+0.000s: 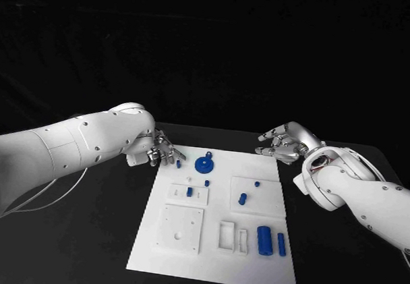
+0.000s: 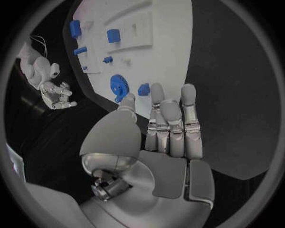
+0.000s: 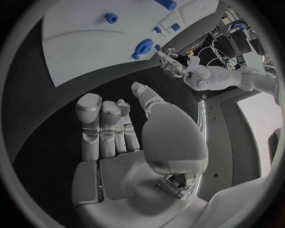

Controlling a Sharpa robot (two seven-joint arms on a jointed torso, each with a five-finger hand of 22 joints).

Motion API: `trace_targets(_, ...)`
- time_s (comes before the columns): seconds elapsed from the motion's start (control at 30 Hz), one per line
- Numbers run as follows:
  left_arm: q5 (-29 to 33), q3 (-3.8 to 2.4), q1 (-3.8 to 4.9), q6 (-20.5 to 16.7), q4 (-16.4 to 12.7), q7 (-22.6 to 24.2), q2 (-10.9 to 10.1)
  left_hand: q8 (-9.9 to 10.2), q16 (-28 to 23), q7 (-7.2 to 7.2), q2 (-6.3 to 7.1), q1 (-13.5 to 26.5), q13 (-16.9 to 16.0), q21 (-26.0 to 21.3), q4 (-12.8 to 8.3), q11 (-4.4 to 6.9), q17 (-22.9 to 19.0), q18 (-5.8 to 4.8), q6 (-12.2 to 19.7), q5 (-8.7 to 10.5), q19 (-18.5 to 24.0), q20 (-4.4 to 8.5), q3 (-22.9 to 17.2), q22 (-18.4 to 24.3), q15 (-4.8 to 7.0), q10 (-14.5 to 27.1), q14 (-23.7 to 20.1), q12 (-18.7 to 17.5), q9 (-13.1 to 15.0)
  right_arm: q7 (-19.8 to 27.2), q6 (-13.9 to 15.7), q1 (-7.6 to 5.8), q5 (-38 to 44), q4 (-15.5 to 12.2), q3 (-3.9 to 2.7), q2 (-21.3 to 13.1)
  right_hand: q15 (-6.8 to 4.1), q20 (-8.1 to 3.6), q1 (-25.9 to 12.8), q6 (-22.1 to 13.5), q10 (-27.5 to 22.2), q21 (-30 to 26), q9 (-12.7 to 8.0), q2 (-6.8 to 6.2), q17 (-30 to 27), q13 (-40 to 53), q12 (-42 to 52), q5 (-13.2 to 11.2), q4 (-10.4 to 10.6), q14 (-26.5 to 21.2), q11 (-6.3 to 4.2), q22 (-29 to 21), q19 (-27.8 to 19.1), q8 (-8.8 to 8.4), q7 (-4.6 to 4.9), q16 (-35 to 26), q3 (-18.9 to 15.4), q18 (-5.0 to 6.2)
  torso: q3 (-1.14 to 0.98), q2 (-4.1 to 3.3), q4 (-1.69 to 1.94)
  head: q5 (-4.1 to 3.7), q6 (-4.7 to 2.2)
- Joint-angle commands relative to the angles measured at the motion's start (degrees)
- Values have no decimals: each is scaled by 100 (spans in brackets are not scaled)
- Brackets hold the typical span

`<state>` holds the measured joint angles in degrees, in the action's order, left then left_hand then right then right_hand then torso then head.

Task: Assemble the parts on the task board

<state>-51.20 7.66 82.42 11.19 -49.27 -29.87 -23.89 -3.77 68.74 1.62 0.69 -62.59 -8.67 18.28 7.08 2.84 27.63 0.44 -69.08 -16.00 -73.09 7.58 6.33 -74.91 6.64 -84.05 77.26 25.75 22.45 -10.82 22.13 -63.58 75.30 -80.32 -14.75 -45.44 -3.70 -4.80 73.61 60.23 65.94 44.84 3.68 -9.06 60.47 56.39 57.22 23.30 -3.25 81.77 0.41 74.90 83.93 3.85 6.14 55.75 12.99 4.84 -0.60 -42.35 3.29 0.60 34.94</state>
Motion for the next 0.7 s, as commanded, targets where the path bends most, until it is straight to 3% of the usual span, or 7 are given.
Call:
trace_targets(0.03, -22, -2, -8, 188, -35, 99, 16, -2, 39, -9, -95, -88, -6, -24, -151, -34, -6, -41, 7, -183, 45, 1, 25, -106, -5, -263, -44, -32, -27, 34, 2, 3, 102, 0, -4, 7, -14, -7, 1, 30, 2, -9, -9, -18, 2, -4, -23, -12, -23, 7, -32, 536, 213, -31, 3, -28, 21, 87, 0, -4, 2, -7, 12)
trace_targets(0.13, -22, -2, -11, 196, -41, 110, 11, -1, 50, -14, -169, -160, -9, -16, -263, -28, -3, -44, 0, -342, 44, 4, 64, -108, -2, -264, -43, -26, -60, 33, 0, 3, 100, 2, -4, 9, -14, -8, -22, 30, 3, -12, -9, -23, -1, -5, -23, -13, -25, 6, -31, 536, 212, -31, 3, -32, 35, 87, -1, -3, 0, -5, 15)
trace_targets(0.7, 19, -2, -34, 64, -29, 194, 28, -2, 57, -37, -528, -412, -5, 12, -572, -14, -12, -43, -14, -344, 44, 12, 132, -106, 8, -265, -32, -14, -135, 31, -17, 3, 83, 28, -4, 33, -14, -8, -22, 30, 3, -12, -9, -23, -1, -5, -23, -13, -25, 6, -31, 536, 212, -31, 3, -32, 35, 87, -6, -9, -4, 0, 18)
